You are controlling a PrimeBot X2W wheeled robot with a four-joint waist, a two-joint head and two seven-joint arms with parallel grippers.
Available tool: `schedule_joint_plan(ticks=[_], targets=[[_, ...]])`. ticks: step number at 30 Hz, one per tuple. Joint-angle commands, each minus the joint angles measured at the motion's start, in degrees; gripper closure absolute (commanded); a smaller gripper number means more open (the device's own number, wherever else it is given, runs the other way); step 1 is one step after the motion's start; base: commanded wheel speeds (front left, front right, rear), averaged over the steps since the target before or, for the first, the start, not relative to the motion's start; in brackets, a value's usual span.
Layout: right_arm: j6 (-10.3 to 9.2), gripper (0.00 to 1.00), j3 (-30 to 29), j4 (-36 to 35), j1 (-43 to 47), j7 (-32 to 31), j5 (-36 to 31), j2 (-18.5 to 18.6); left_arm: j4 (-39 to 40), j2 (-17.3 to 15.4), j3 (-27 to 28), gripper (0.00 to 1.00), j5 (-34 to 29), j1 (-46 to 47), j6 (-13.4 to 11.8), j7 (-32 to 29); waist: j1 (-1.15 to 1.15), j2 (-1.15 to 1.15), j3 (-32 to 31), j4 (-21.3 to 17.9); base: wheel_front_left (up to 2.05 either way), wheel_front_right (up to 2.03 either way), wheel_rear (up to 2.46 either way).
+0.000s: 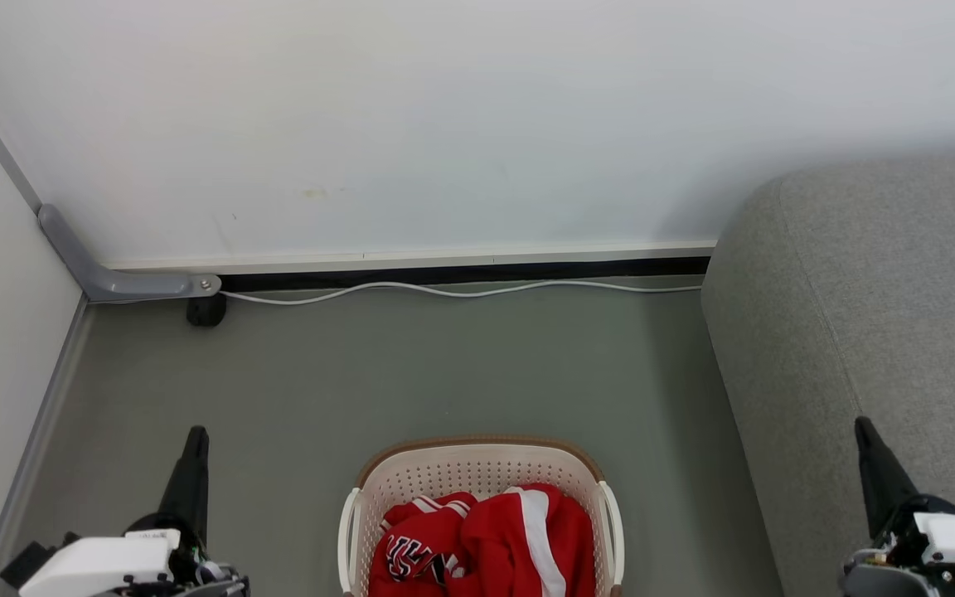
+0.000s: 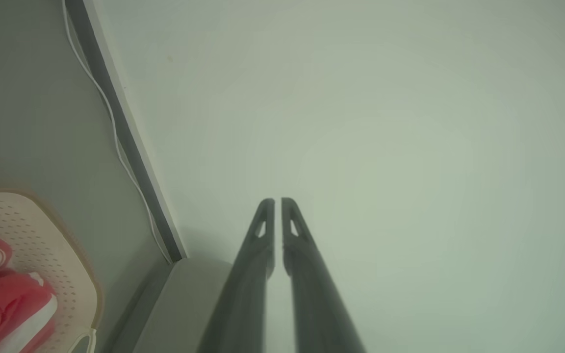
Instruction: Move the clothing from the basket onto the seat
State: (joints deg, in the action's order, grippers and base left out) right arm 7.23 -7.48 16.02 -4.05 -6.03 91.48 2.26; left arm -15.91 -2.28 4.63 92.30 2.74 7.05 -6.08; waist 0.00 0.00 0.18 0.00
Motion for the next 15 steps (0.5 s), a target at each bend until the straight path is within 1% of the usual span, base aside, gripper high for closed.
schedule_joint_plan(ticks=[1, 4, 7, 12, 15], targets=[[0.0, 0.0, 0.09, 0.39, 0.19, 0.0, -0.03, -0.1, -0.46, 0.11, -0.03, 0.0, -0.01, -0.17, -0.05, 0.05, 0.0, 0.0, 0.0, 0.0, 0.0, 0.0, 0.0], [-0.01, 0.0, 0.41, 2.65, 2.01, 0.02, -0.05, -0.95, -2.87, 0.99, -0.1, 0.0, -0.01, -2.08, -0.07, 0.06, 0.0, 0.0, 0.03, 0.0, 0.0, 0.0, 0.0], [-0.01, 0.0, 0.52, 2.49, 1.61, 0.12, -0.17, -0.86, -2.89, 0.96, -0.12, 0.0, -0.11, -1.64, -0.06, 0.31, 0.01, 0.0, 0.19, 0.0, 0.0, 0.0, 0.0], [0.0, 0.0, 1.01, 2.43, 0.74, 0.55, -0.52, -0.56, -3.23, 0.86, -0.32, 0.0, -0.43, -0.69, -0.04, 1.02, 0.13, 0.0, 0.04, -0.03, 0.0, 0.0, 0.0], [0.01, 0.0, 1.47, 2.49, 0.24, 0.93, -0.85, -0.27, -3.46, 0.74, -0.51, 0.0, -0.7, -0.17, -0.02, 1.5, 0.03, 0.0, 0.15, -0.06, 0.0, 0.0, 0.0]])
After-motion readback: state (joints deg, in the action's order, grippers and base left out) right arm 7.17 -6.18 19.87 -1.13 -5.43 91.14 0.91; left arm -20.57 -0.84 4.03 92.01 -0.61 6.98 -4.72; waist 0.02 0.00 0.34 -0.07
